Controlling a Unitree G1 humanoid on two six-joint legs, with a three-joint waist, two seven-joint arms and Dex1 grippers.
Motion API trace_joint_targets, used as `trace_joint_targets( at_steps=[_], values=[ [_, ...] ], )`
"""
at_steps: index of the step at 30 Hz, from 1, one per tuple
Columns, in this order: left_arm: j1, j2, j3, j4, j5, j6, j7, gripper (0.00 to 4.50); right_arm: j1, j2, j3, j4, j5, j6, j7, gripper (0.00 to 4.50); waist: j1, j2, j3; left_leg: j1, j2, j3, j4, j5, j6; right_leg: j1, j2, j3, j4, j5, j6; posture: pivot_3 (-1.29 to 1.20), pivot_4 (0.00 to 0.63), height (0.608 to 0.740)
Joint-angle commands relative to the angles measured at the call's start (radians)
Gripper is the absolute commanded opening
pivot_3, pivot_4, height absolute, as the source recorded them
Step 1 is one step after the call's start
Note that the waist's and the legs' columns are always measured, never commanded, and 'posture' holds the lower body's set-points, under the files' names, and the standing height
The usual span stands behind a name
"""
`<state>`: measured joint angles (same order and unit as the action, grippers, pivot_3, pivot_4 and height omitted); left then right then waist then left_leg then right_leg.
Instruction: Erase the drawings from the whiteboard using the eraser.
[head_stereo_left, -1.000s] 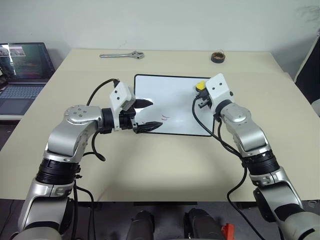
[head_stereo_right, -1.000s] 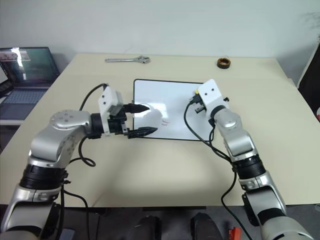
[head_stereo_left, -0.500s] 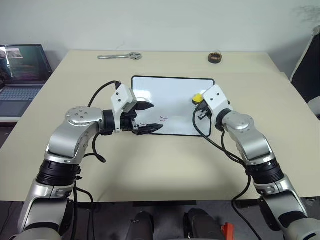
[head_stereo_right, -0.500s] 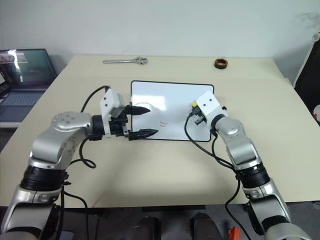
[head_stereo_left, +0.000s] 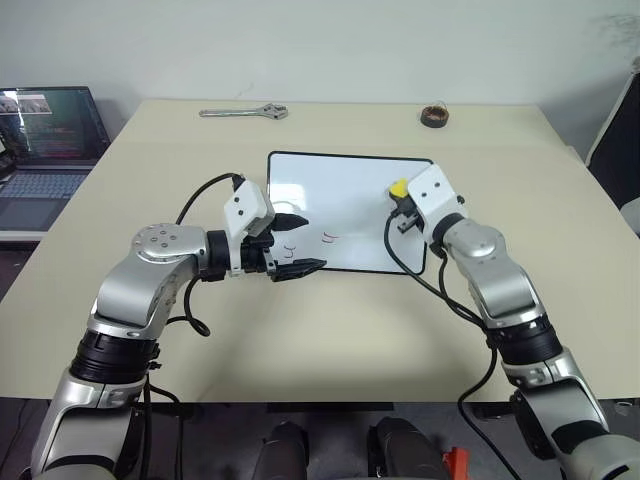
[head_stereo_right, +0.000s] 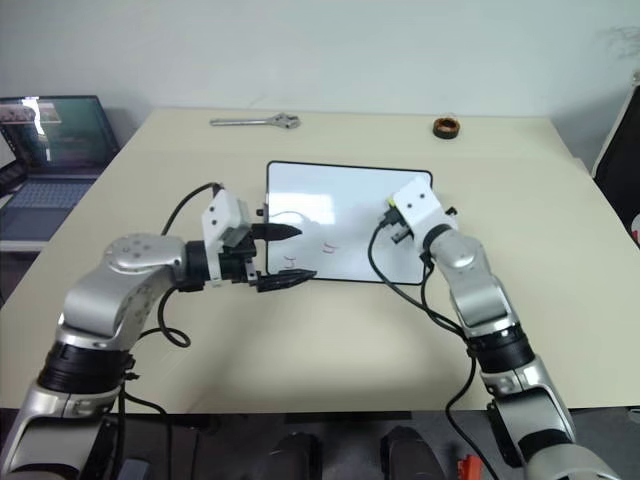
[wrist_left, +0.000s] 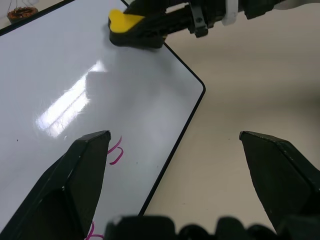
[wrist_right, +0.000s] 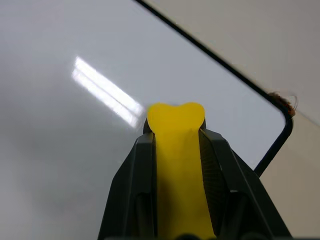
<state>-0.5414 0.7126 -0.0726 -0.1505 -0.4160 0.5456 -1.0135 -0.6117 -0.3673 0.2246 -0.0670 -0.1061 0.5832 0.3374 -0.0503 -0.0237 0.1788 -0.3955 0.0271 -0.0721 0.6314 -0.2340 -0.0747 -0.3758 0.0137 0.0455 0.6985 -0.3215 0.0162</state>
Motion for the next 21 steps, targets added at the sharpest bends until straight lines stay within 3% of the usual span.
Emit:
trace_joint_targets(
  at_steps=[1,5,11,21],
  values=[
    [0.0,0.011,0.029,-0.034,-0.009,0.004,0.005,4.5,0.035,-0.037,0.043,-0.035,-0.021,0.056,0.064,0.85,0.0,0.0,0.0,0.001,0.0,0.0,0.0,0.0,0.0,0.001,0.0,0.0,0.0,0.0,0.0,0.0,0.15,0.74],
    [-0.001,0.009,0.028,-0.03,-0.007,0.003,0.005,4.5,0.034,-0.045,0.054,-0.067,-0.037,0.062,0.072,0.85,-0.003,0.0,0.0,0.002,0.0,0.0,0.0,0.0,0.0,0.002,0.001,0.0,0.0,0.0,0.0,0.0,0.15,0.74],
    [0.053,0.042,0.069,-0.012,0.003,-0.017,0.004,4.5,0.026,0.043,-0.135,-0.233,0.155,0.033,0.112,0.85,-0.005,0.0,0.001,-0.002,0.001,0.0,0.0,0.0,0.0,-0.003,0.001,0.0,0.0,0.0,0.0,0.0,0.15,0.74],
    [0.249,0.071,0.193,-0.049,-0.026,-0.059,-0.007,4.5,0.33,-0.132,-0.202,-0.518,0.367,0.027,0.336,0.85,0.013,0.0,0.001,-0.005,0.001,-0.001,-0.001,0.0,0.0,-0.004,-0.002,0.0,-0.002,-0.001,-0.001,0.0,0.15,0.74]
  ],
)
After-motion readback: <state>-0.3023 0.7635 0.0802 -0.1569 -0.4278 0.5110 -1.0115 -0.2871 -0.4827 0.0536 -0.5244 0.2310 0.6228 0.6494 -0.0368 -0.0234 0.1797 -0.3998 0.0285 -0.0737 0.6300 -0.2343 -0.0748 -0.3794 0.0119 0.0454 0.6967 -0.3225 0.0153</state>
